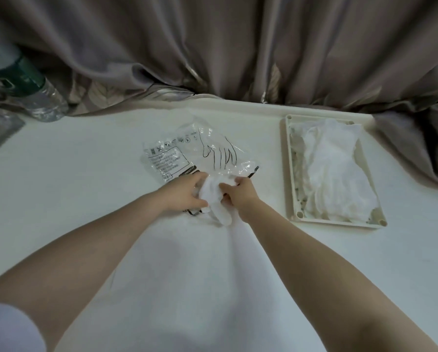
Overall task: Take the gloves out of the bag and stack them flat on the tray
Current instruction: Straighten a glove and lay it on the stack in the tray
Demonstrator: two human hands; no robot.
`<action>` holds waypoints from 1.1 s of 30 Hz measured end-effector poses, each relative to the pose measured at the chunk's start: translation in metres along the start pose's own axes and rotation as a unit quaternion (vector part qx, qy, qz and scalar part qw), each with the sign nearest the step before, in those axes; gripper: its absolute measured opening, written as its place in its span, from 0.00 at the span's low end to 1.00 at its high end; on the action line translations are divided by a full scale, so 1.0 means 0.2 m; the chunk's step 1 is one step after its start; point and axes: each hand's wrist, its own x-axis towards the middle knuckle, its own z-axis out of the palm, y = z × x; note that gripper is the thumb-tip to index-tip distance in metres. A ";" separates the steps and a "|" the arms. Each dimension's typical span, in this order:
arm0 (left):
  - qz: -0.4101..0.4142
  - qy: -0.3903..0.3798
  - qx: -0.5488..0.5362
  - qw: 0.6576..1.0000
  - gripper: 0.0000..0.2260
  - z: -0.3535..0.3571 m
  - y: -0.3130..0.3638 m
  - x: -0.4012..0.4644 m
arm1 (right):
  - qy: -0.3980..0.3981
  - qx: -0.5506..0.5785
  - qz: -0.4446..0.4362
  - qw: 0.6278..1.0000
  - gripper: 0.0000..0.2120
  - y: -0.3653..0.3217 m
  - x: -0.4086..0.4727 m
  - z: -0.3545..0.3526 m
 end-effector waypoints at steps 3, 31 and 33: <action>0.027 -0.027 -0.003 0.999 0.35 0.00 -0.01 0.02 | -0.035 0.021 0.023 0.999 0.11 -0.04 -0.03 0.00; 0.137 0.036 -0.405 0.903 0.03 0.15 0.72 -0.08 | -0.190 0.272 -0.169 0.928 0.16 -0.14 -0.46 -0.81; 0.133 0.031 -0.383 0.913 0.10 0.15 0.74 -0.07 | -0.153 0.285 -0.187 0.928 0.13 -0.13 -0.49 -0.93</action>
